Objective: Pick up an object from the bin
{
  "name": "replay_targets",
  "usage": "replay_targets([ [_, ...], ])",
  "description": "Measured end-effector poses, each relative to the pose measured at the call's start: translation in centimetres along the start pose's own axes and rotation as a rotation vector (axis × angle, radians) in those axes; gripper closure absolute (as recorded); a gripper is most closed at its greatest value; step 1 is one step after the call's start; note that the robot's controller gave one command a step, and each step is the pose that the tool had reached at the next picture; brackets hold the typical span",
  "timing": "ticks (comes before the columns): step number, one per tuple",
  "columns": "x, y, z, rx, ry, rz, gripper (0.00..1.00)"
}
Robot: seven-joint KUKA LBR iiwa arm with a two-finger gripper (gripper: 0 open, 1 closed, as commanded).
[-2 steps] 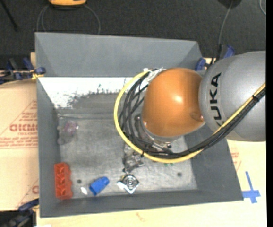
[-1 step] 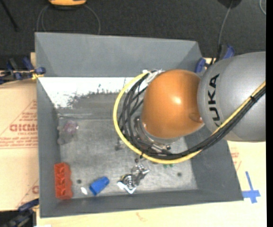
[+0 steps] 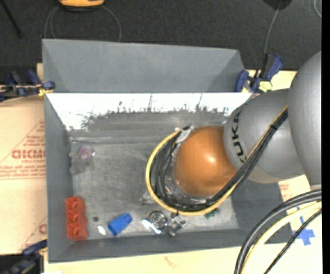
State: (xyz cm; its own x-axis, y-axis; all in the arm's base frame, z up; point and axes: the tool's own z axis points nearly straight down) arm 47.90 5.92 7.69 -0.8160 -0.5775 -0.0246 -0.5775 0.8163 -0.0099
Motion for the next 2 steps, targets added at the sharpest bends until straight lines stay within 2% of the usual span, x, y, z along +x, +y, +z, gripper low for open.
replay_targets([
  [1, 0.1, 0.1, -0.1, -0.003, 0.004, 0.004, 1.00],
  [2, -1.5, 1.0, -17.0, -0.005, 0.014, -0.056, 1.00],
])
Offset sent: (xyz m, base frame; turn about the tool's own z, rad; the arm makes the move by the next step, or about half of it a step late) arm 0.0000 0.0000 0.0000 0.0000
